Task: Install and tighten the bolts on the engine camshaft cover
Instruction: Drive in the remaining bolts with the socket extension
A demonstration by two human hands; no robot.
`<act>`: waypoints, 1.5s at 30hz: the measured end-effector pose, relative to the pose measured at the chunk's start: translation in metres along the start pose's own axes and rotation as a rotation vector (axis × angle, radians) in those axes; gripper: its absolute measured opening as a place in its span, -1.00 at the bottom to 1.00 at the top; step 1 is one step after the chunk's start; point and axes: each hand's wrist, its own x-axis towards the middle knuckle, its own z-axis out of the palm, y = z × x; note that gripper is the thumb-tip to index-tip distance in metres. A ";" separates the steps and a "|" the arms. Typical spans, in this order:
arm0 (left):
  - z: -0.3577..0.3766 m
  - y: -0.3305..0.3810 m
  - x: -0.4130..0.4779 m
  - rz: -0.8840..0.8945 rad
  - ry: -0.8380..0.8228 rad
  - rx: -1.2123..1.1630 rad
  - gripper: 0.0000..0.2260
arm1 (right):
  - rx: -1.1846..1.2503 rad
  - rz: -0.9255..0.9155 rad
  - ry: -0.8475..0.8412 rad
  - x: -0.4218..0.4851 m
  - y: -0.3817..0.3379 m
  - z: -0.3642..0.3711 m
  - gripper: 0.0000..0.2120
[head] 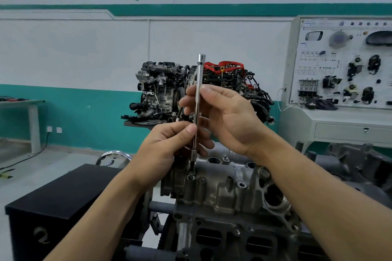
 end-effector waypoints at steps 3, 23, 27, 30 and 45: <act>0.000 0.001 -0.001 0.016 -0.001 0.053 -0.77 | -0.037 -0.028 0.011 0.001 0.001 0.001 -0.84; -0.001 0.001 0.002 0.019 0.026 0.022 -0.83 | -0.175 -0.141 0.137 0.001 0.001 -0.001 -0.89; -0.003 0.000 0.000 0.032 0.027 -0.012 -0.81 | -0.169 -0.104 0.115 0.000 0.001 -0.001 -0.85; -0.004 0.000 0.000 0.019 -0.012 -0.008 -0.73 | -0.129 -0.033 0.055 -0.001 -0.001 0.002 -0.75; -0.001 0.001 -0.003 0.008 0.069 -0.021 -0.85 | -0.258 -0.168 0.148 -0.004 0.000 0.005 -0.80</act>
